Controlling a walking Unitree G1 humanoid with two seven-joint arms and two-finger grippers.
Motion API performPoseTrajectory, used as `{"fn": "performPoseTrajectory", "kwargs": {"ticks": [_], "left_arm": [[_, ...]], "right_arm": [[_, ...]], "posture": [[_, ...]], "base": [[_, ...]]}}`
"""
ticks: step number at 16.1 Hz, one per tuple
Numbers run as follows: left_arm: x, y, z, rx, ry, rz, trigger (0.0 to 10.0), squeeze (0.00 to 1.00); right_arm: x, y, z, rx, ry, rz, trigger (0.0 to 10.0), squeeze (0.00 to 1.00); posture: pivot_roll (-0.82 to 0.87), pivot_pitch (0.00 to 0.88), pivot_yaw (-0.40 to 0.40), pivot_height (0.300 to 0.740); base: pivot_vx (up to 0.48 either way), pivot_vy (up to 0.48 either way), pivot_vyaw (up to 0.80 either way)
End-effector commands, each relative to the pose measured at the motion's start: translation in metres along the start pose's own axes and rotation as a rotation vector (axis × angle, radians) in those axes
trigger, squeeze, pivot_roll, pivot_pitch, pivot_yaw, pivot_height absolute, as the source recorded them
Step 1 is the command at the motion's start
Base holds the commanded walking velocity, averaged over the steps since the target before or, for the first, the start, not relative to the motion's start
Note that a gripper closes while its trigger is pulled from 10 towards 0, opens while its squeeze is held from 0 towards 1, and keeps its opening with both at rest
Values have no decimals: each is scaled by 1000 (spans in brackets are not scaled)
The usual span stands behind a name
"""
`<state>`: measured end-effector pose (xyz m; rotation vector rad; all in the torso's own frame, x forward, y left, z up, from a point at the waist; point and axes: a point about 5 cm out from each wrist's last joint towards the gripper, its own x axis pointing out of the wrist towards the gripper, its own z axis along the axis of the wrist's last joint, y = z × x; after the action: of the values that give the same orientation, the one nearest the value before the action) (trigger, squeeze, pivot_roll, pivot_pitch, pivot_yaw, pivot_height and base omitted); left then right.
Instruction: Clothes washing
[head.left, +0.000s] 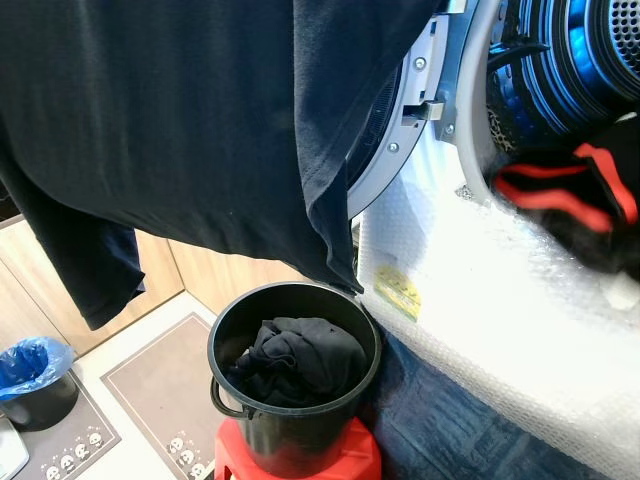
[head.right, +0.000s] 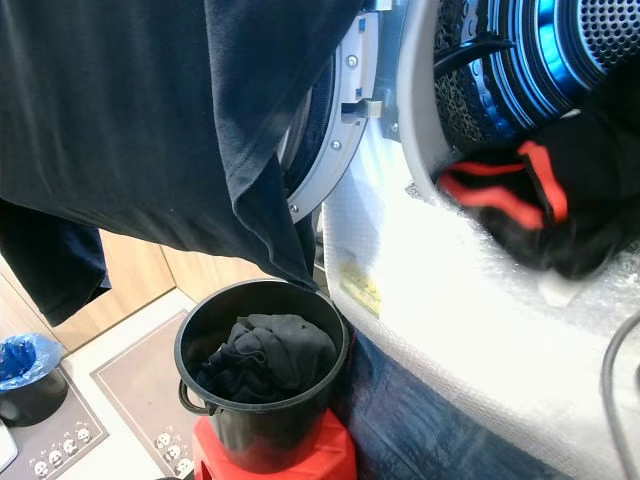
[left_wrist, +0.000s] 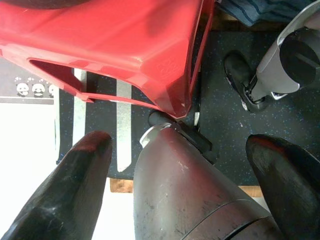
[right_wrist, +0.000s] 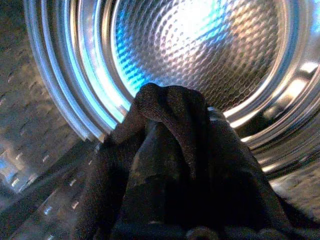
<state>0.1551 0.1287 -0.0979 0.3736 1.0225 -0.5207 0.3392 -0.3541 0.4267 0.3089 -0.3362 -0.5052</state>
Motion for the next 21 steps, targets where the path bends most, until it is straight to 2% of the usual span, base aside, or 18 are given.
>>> {"fn": "performPoseTrajectory", "kwargs": {"ticks": [1, 2, 3, 5, 6, 7, 8, 9, 10, 11, 12, 13, 15, 16, 18, 21], "left_arm": [[-3, -12, -23, -30, 83, -38, 10000, 0], [-3, -12, -23, -33, 83, -39, 10000, 0], [-3, -13, -23, -35, 82, -40, 10000, 0], [-3, -13, -24, -38, 82, -41, 10000, 0], [-3, -13, -24, -39, 83, -40, 10000, 0], [-3, -13, -24, -40, 82, -40, 10000, 0], [-3, -14, -24, -44, 82, -38, 10000, 0], [-3, -14, -24, -45, 83, -38, 10000, 0], [-3, -14, -24, -44, 83, -37, 10000, 0], [-3, -13, -25, -44, 83, -35, 10000, 0], [-3, -13, -25, -43, 84, -35, 10000, 0], [-3, -13, -26, -42, 85, -35, 10000, 0], [-3, -14, -26, -38, 86, -35, 10000, 0], [-3, -14, -26, -38, 86, -35, 10000, 0], [-3, -15, -27, -39, 87, -35, 10000, 0], [-3, -16, -28, -33, 88, -38, 10000, 0]], "right_arm": [[0, -3, 16, -37, -61, -128, 10000, 0], [-1, -7, 26, -58, -131, -228, 10000, 0], [-3, -9, 40, -25, -210, -306, 10000, 0], [-6, -8, 54, 5, -293, -372, 10000, 0], [-7, -6, 57, 1, -305, -367, 10000, 0], [-8, -7, 59, 57, -325, -393, 10000, 0], [-9, -10, 61, 76, -350, -431, 10000, 0], [-9, -8, 62, 65, -353, -419, 10000, 0], [-11, -12, 68, 114, -392, -444, 10000, 0], [-10, -6, 69, 123, -393, -396, 10000, 0], [-10, 5, 66, 56, -406, -368, 10000, 0], [-7, 13, 54, 22, -356, -340, 10000, 0], [0, 30, 18, -109, -225, -273, 10000, 0], [0, 33, 7, -164, -215, -270, 10000, 0], [1, 44, -14, -194, -144, -150, 10000, 0], [1, 36, -40, -231, -30, -127, 10000, 0]], "posture": [[-128, 0, -8, 740], [-130, 0, -8, 740], [-129, 0, -9, 740], [-122, 0, -11, 740], [-122, 0, -11, 740], [-119, 0, -12, 740], [-118, 0, -10, 740], [-118, 0, -10, 740], [-114, 0, -9, 740], [-114, 0, -7, 740], [-113, 0, -6, 740], [-114, 0, -5, 740], [-113, 0, -2, 740], [-113, 0, -3, 740], [-113, 0, -4, 740], [-115, 0, -4, 740]], "base": [[0, 0, 0], [0, 0, 0], [0, 0, 0], [0, 0, 0], [0, 0, 0], [0, 0, 0], [0, 0, 0], [0, 0, 0], [0, 0, 0], [0, 0, 0], [0, 0, 0], [0, 0, 0], [0, 0, 0], [0, 0, 0], [0, 0, 0], [0, 0, 0]]}}
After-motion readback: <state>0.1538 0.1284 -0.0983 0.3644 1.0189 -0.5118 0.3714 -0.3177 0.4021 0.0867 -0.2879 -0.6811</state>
